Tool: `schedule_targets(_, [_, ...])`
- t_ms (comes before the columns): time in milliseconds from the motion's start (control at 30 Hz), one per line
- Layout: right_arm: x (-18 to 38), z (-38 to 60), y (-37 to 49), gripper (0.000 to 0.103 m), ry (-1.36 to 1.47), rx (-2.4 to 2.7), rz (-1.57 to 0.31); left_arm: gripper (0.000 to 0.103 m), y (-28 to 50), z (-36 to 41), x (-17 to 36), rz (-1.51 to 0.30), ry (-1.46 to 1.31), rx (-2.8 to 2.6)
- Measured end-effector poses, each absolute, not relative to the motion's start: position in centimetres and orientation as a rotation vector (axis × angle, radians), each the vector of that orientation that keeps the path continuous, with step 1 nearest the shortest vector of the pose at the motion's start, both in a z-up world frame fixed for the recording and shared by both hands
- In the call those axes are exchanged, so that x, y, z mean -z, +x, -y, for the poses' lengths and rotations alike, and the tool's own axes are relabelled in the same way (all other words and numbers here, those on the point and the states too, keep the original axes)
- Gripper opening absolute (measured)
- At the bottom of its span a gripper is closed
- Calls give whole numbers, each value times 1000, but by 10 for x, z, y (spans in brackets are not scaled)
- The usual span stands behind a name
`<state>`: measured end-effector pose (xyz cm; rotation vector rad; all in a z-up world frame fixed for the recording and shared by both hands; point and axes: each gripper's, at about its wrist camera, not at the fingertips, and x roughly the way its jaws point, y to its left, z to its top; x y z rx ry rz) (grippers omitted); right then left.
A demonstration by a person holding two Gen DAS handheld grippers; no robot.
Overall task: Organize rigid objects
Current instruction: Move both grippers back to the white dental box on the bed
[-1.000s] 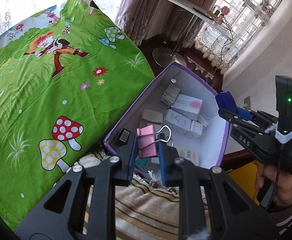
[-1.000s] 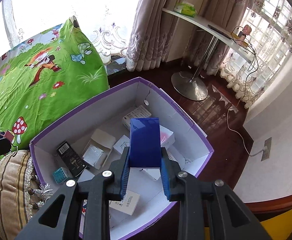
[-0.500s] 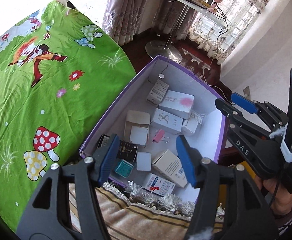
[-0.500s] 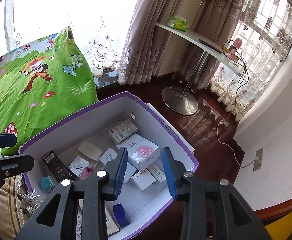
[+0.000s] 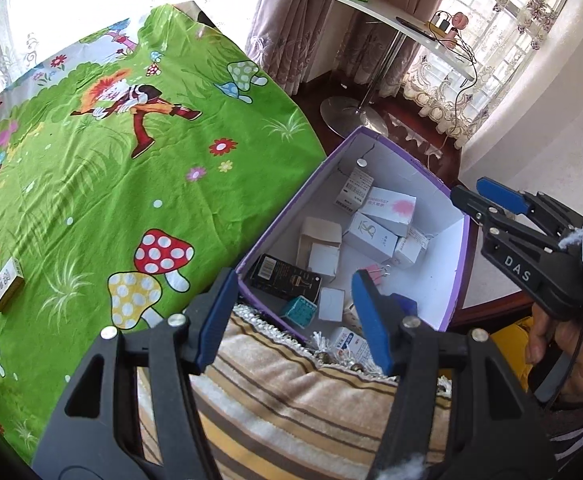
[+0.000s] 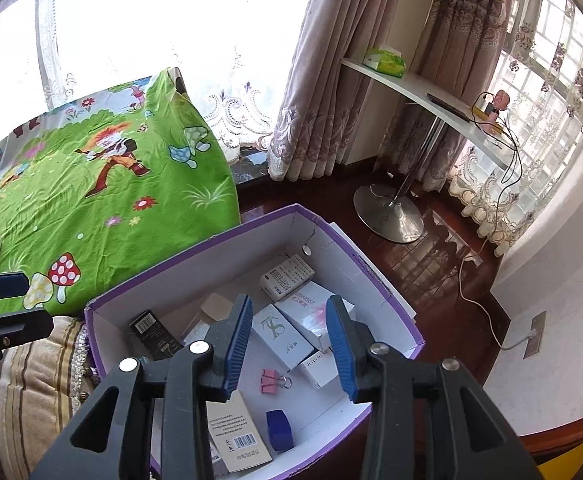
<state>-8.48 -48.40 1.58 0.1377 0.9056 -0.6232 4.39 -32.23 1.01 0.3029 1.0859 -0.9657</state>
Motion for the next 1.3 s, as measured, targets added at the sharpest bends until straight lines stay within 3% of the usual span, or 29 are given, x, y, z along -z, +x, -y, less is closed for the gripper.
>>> schedule_targets(333, [-108,428,-57,69,71,389,-724,75,104,196,-37,-989,182,748])
schedule_targets(600, [-138,394,-13,76,53,234,-671,79,168,74,-20,-1016,-8,448])
schedule_targets(833, [-116,363,50,76,-24,94,-770,79,204,30,8,-1058,-9,309])
schedule_targets(1000, [-75,324,104,76,-182,-54,-879,79,217,42,32,-1019,228,344])
schedule_targets(1167, [-23,289,152,76,-225,-197,-990,79,229,53,60,-1042,281,402])
schedule_targets(1300, [16,259,185,76,-228,-298,-1044,70,238,60,78,-1069,284,429])
